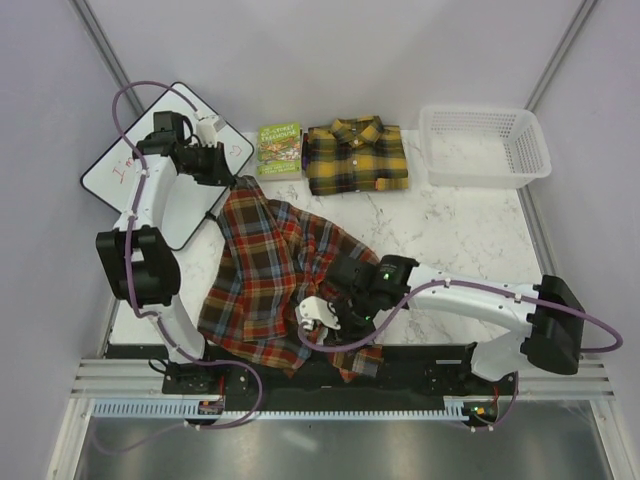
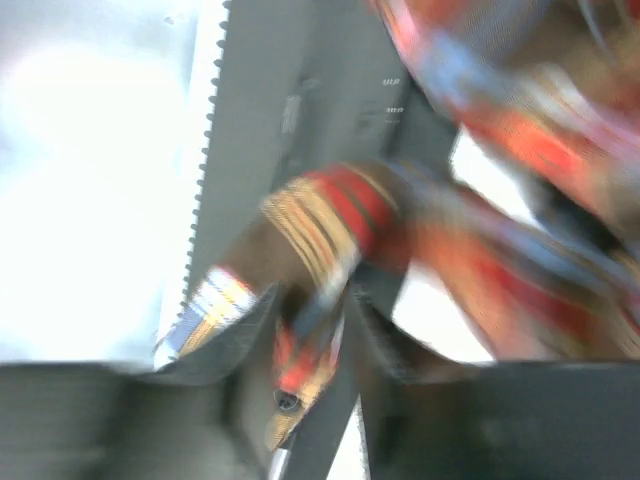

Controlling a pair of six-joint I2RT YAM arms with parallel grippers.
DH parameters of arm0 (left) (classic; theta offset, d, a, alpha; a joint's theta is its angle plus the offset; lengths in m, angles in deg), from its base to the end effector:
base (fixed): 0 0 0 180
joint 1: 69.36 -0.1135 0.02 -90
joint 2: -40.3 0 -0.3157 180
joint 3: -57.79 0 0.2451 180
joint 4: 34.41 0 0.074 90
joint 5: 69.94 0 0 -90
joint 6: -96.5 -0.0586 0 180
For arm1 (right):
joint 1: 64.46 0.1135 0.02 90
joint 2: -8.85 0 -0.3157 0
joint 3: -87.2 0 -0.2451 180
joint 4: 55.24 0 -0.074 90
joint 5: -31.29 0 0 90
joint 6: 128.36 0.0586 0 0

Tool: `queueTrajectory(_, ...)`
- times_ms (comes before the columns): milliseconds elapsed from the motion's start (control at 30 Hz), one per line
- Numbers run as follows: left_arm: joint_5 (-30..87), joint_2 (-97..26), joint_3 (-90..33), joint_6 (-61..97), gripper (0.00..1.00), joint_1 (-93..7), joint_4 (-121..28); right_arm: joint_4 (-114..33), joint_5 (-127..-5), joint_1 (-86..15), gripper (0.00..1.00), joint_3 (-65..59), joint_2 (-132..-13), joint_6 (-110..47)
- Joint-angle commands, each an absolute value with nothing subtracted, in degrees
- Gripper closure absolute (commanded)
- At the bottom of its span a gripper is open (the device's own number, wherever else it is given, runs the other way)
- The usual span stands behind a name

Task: Fold and stack the long sleeve shirts
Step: Flatten the shirt out

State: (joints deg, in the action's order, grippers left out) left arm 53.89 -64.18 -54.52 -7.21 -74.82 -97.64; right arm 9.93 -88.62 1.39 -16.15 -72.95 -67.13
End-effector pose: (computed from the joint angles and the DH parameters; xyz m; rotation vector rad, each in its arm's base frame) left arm 0.4127 0.0067 0.3516 0.3982 2.3704 -0.5934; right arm 0.0802 0.2502 0.2865 -2.1878 1.8382 0.8803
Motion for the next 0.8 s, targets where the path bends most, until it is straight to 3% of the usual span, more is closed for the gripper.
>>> queueTrajectory(0,57.59,-62.89,-56.32,-5.36,0.73,-73.58,-96.92,13.42,-88.33,-8.25,0.41,-7.47,-76.4,-70.88)
queueTrajectory(167,59.34,-54.55,-47.45,-11.33,0.46,-74.02,-97.18,13.6,-86.84,-20.24,0.34,-0.85,-81.58,-70.97)
queueTrajectory(433,57.26,-42.23,-26.0,-23.72,0.36,-70.07,-104.38,-1.61,-75.76,-27.44,0.3,0.73,-92.11,-57.35)
queueTrajectory(467,56.2,-40.75,-24.25,-24.17,0.28,-67.46,-104.91,-1.61,-76.02,-28.59,0.29,1.87,-93.79,-56.21)
queueTrajectory(533,52.6,-39.42,-19.85,-24.44,0.22,-62.28,-105.27,-0.82,-76.2,-31.23,0.25,5.03,-97.92,-54.18)
queueTrajectory(767,43.71,-38.26,-13.68,-18.91,0.16,-46.96,-98.43,-2.23,-76.99,-37.47,0.24,7.33,-103.64,-50.05)
